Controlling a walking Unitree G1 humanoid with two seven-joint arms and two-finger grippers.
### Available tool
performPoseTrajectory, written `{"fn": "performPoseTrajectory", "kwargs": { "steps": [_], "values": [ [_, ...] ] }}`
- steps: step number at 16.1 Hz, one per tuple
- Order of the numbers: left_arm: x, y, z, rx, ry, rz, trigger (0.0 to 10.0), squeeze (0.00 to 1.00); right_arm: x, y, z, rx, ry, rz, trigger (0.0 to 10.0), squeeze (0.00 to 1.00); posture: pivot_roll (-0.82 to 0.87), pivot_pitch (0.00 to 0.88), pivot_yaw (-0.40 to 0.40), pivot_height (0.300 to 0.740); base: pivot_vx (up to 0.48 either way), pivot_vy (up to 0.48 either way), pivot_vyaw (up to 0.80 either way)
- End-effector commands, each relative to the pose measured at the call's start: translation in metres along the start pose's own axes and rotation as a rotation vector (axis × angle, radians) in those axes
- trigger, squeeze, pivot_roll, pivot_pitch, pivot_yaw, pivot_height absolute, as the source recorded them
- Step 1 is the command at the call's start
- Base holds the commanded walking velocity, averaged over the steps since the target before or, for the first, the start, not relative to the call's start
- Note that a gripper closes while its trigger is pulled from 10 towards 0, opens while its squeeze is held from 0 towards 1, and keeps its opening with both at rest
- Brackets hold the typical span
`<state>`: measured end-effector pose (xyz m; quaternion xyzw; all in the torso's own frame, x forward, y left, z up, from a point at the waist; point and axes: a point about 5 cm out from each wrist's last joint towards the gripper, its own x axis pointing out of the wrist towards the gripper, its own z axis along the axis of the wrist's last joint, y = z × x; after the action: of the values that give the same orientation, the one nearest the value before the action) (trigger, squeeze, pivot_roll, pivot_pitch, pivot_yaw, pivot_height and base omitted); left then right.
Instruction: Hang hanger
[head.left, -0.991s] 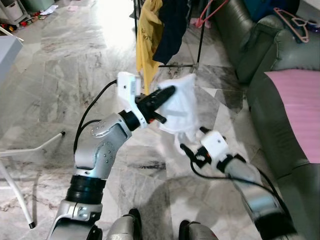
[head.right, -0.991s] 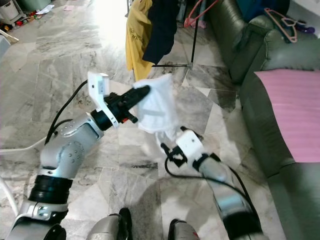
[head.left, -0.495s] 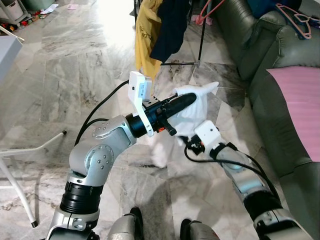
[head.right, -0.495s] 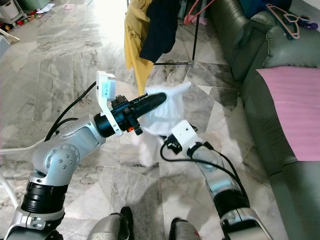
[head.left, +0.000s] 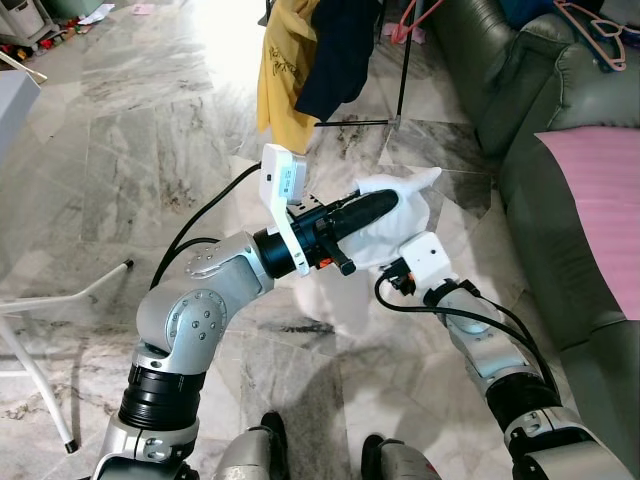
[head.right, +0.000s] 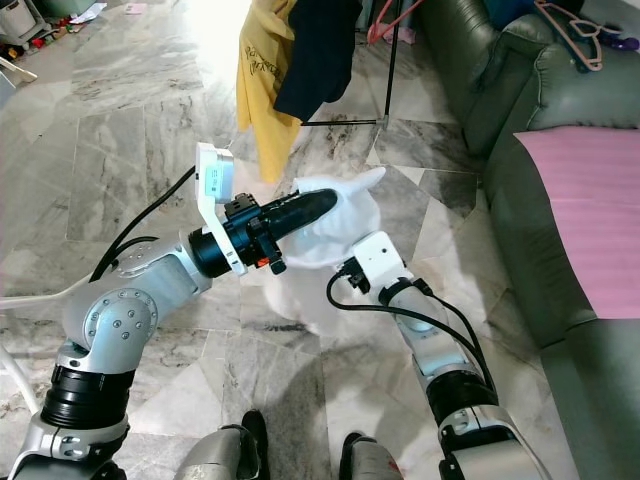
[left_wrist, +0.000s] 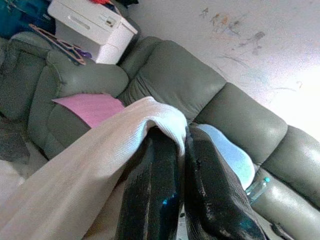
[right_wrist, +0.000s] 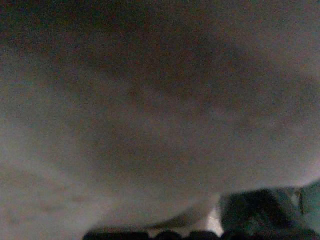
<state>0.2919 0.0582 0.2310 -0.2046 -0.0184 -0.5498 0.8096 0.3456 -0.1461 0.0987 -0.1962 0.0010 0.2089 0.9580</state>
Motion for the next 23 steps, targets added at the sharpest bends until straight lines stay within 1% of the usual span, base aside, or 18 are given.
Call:
{"fn": "performPoseTrajectory", "kwargs": {
  "steps": [1,6,8,10,12,15,16,18,19,20,21,22,23],
  "values": [
    [0.002,-0.008,0.008,0.028,-0.020,-0.034,10.0,0.00,-0.002,-0.003,-0.005,0.015,0.017,-0.012,0.0,0.00,-0.11,0.255,0.022,0.740,0.000,0.000,0.00],
    [0.002,-0.009,0.008,0.024,-0.024,-0.029,10.0,0.00,-0.006,-0.012,-0.011,0.033,0.027,-0.069,0.0,0.00,-0.11,0.250,0.022,0.740,0.000,0.000,0.00],
    [0.002,-0.008,0.009,0.028,-0.025,-0.025,10.0,0.00,-0.010,-0.016,-0.016,0.058,0.036,-0.097,0.0,0.00,-0.11,0.251,0.022,0.740,0.000,0.000,0.00],
    [0.001,-0.007,0.009,0.027,-0.026,-0.023,10.0,0.00,-0.012,-0.017,-0.018,0.067,0.040,-0.110,0.0,0.00,-0.11,0.252,0.025,0.740,0.000,0.000,0.00],
    [0.001,-0.007,0.009,0.027,-0.025,-0.023,10.0,0.00,-0.013,-0.017,-0.019,0.071,0.040,-0.121,0.0,0.00,-0.11,0.252,0.025,0.740,0.000,0.000,0.00],
    [0.001,-0.005,0.008,0.031,-0.022,-0.017,10.0,0.00,-0.015,-0.023,-0.019,0.081,0.034,-0.151,0.0,0.00,-0.12,0.251,0.029,0.740,0.000,0.000,0.00],
    [0.001,-0.002,0.006,0.036,-0.019,0.008,10.0,0.00,-0.017,-0.027,-0.019,0.081,0.028,-0.159,0.0,0.00,-0.12,0.250,0.027,0.740,0.000,0.000,0.00],
    [-0.004,0.014,-0.001,0.056,-0.017,0.126,10.0,0.00,-0.022,-0.036,-0.014,0.103,-0.009,-0.192,0.0,0.00,-0.12,0.249,0.020,0.740,0.000,0.000,0.00],
    [-0.011,0.031,-0.009,0.060,-0.005,0.251,10.0,0.00,-0.028,-0.046,-0.007,0.142,-0.055,-0.233,0.0,0.00,-0.12,0.250,0.019,0.740,0.000,0.000,0.00],
    [-0.018,0.044,-0.016,0.066,0.000,0.346,10.0,0.00,-0.033,-0.057,0.004,0.166,-0.108,-0.265,0.0,0.00,-0.12,0.251,0.018,0.740,0.000,0.000,0.00],
    [-0.028,0.057,-0.030,0.052,0.023,0.428,10.0,0.00,-0.043,-0.073,0.020,0.153,-0.174,-0.298,0.0,0.00,-0.12,0.254,0.021,0.740,0.000,0.000,0.00],
    [-0.034,0.062,-0.040,0.061,0.053,0.476,10.0,0.00,-0.048,-0.082,0.030,0.157,-0.210,-0.316,0.0,0.00,-0.12,0.254,0.021,0.740,0.000,0.000,0.00],
    [-0.036,0.063,-0.045,0.056,0.058,0.482,10.0,0.00,-0.050,-0.086,0.037,0.142,-0.230,-0.324,0.0,0.00,-0.13,0.256,0.027,0.740,0.000,0.000,0.00]
  ]
}}
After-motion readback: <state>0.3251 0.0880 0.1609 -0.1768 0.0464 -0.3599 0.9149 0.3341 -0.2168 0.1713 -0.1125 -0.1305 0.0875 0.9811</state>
